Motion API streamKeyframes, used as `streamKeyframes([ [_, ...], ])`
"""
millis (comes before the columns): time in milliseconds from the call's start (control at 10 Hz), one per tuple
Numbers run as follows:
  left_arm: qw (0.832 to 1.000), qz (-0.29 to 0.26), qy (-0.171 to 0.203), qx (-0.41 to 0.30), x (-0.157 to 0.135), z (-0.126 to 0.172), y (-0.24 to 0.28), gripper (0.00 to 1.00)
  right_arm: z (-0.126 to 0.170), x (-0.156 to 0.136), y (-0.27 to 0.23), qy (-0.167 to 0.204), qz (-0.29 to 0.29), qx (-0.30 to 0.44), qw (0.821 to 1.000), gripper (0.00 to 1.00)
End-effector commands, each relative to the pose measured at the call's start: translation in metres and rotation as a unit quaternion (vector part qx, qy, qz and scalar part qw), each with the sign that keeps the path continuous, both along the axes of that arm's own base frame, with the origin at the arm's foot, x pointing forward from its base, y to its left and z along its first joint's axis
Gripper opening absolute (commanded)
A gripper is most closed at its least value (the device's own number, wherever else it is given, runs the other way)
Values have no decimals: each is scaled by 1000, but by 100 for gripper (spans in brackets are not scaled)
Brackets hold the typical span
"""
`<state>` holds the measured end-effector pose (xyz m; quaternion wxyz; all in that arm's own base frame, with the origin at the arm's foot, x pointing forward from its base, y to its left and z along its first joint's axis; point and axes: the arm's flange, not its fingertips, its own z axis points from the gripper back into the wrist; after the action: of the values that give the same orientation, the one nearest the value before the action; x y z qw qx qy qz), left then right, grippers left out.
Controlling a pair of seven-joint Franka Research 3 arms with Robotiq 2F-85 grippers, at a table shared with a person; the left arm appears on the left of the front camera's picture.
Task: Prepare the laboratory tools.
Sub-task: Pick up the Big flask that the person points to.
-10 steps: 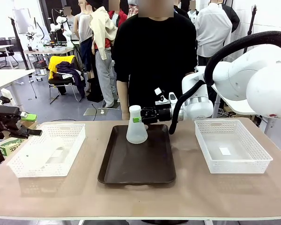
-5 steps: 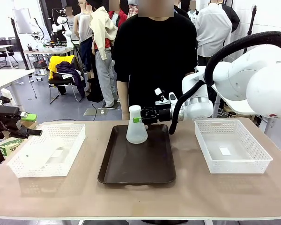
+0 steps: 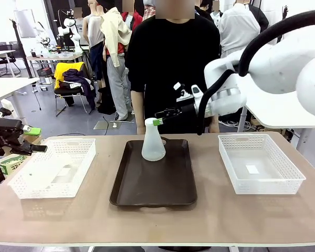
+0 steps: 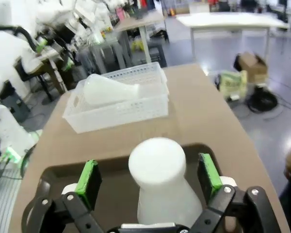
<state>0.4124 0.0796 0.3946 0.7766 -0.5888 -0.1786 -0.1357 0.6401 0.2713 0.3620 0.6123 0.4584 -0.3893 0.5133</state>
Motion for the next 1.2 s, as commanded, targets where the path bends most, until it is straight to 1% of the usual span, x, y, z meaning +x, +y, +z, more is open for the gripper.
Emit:
streamKeyframes([
  [0, 1000, 2, -3, -6, 0, 2, 0, 100, 6, -19, -27, 22, -33, -81, 996, 100],
  [100, 1000, 2, -3, -6, 0, 2, 0, 100, 17, -26, -49, 17, -68, -116, 991, 100],
  [200, 1000, 2, -3, -6, 0, 2, 0, 100, 29, -35, -71, 17, -90, -142, 986, 100],
  [300, 1000, 2, -3, -6, 0, 2, 0, 100, 37, -41, -89, 28, -103, -163, 981, 100],
  [400, 1000, 2, -3, -6, 0, 2, 0, 100, 47, -53, -113, 16, -143, -206, 968, 100],
  [600, 1000, 2, -3, -6, 0, 2, 0, 100, 56, -75, -142, 9, -200, -248, 948, 100],
  [700, 1000, 2, -3, -6, 0, 2, 0, 100, 61, -93, -160, 8, -239, -241, 941, 100],
  [900, 1000, 2, -3, -6, 0, 2, 0, 100, 68, -124, -191, 13, -288, -218, 932, 100],
  [1000, 1000, 2, -3, -6, 0, 2, 0, 100, 67, -134, -201, 13, -305, -205, 930, 100],
  [1100, 1000, 2, -3, -6, 0, 2, 0, 100, 62, -136, -209, 11, -322, -198, 926, 100],
])
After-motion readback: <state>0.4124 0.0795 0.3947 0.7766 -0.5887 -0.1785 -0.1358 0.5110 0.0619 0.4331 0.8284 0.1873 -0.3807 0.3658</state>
